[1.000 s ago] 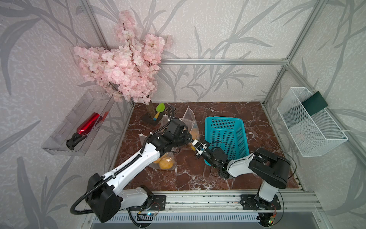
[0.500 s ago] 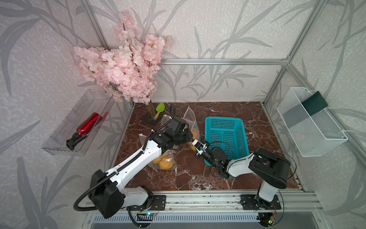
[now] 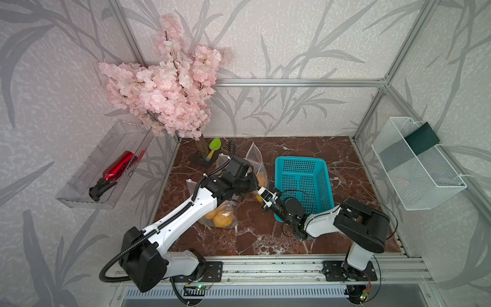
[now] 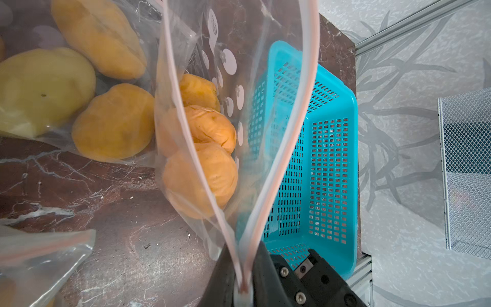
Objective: Put the potatoes into a zipper bag and zip it
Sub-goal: Zip the zipper on the zipper food storage bag.
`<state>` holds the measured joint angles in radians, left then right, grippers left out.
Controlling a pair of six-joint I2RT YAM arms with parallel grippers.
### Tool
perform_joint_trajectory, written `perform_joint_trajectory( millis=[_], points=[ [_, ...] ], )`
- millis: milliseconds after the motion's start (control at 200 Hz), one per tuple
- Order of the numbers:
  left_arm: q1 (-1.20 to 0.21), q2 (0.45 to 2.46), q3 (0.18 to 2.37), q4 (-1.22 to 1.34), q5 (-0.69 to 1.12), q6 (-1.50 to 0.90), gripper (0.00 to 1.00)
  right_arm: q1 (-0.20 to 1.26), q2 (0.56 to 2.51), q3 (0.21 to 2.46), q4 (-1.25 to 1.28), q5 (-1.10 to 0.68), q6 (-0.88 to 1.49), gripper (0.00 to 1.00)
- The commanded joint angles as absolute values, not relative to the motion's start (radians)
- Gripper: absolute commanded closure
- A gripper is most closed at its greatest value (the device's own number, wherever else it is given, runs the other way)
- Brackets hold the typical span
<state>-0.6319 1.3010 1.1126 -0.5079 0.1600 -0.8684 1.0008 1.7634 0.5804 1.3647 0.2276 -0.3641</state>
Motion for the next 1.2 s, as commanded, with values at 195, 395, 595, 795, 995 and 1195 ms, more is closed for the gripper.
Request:
perform_joint_trajectory(
  millis=[195, 395, 595, 795, 995, 1195],
  points=[
    [-0.626, 1.284, 1.135, -0.525, 0.155, -0.868, 0.96, 1.004, 1.758, 0.597, 1.404, 0.237, -0.367, 1.0],
    [-0.596, 1.301, 1.174, -0.548, 0.095, -0.85, 0.98, 1.005, 1.717, 0.558, 1.405, 0.177, -0.347, 1.0],
    [-0.525, 1.356, 1.209, -0.545, 0.112, -0.841, 1.0, 1.008, 1.659, 0.505, 1.405, 0.137, -0.324, 1.0],
    [-0.491, 1.424, 1.276, -0.565, 0.078, -0.823, 1.0, 1.015, 1.626, 0.477, 1.405, 0.113, -0.326, 1.0],
    [-0.441, 1.501, 1.368, -0.609, 0.021, -0.811, 1.0, 1.015, 1.57, 0.423, 1.405, 0.118, -0.31, 1.0],
    [-0.399, 1.597, 1.505, -0.647, -0.03, -0.782, 1.0, 1.015, 1.519, 0.373, 1.405, 0.139, -0.308, 1.0]
  ],
)
